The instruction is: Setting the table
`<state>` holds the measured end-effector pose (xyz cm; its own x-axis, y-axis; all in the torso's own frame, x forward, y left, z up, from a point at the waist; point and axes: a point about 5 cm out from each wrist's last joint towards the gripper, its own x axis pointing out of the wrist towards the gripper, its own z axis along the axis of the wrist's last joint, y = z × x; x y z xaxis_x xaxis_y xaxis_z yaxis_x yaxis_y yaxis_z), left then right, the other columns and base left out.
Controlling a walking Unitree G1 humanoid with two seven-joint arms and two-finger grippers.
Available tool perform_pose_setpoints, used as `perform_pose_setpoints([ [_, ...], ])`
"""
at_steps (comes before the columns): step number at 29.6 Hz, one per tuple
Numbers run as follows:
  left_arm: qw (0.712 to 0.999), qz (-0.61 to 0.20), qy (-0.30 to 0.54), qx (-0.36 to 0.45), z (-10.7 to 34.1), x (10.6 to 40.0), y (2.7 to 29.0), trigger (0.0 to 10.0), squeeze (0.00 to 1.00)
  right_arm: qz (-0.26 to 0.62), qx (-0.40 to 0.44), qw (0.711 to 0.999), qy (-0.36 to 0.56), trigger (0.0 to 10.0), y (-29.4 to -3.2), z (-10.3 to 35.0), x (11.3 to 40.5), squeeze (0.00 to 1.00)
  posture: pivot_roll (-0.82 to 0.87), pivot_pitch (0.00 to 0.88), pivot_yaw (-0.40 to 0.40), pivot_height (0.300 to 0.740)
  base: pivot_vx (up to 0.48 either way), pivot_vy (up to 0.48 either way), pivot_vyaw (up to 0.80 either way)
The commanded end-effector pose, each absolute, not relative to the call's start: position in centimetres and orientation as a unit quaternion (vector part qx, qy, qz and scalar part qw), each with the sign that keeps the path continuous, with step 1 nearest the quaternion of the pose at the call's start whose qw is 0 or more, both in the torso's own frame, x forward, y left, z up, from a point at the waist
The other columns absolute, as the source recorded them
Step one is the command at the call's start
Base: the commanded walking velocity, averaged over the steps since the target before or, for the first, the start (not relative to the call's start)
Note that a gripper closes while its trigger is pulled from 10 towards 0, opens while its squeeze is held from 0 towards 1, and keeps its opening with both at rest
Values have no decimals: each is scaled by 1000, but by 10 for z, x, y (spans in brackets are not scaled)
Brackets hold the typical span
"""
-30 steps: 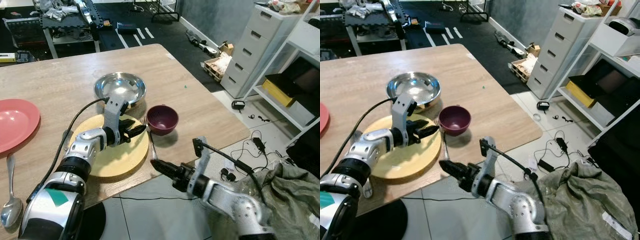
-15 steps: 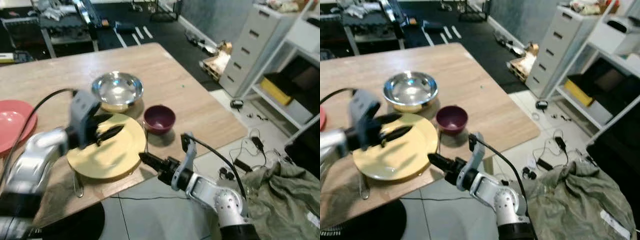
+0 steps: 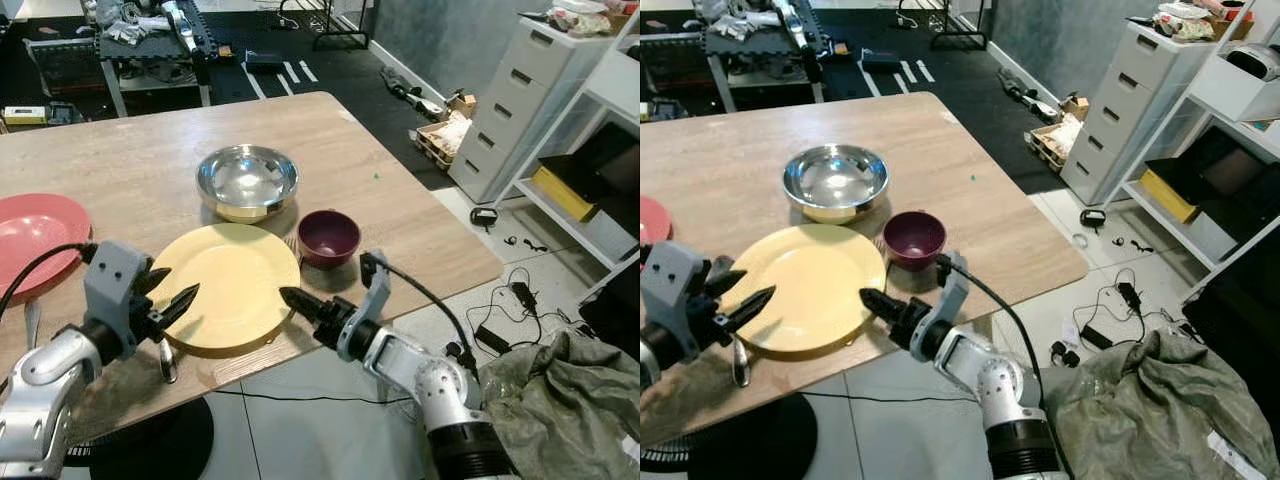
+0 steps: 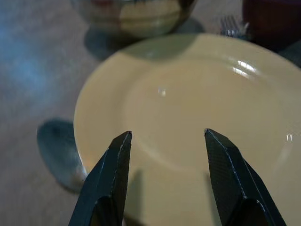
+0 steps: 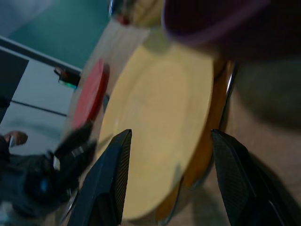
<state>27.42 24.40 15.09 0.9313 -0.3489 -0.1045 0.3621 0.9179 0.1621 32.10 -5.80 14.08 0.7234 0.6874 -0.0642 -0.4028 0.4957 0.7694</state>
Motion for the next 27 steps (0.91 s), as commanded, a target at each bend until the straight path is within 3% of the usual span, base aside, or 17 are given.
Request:
perform_pose_setpoints([
  [1,980,-178,49,79,144,269,244,10000,0,308,384,851,186,10000,-64,137,324,0,115,83,-14,740,0,0,0],
  [11,982,-157,106,9,105,255,245,10000,0,312,425,841,123,10000,-86,160,334,0,109,90,-26,740,0,0,0],
  [22,981,-157,115,6,103,253,246,10000,0,349,358,845,191,10000,-99,135,311,0,98,103,-25,740,0,0,0],
  [27,981,-156,113,8,105,253,248,10000,0,331,350,849,216,10000,-90,120,311,0,103,104,-26,740,0,0,0],
])
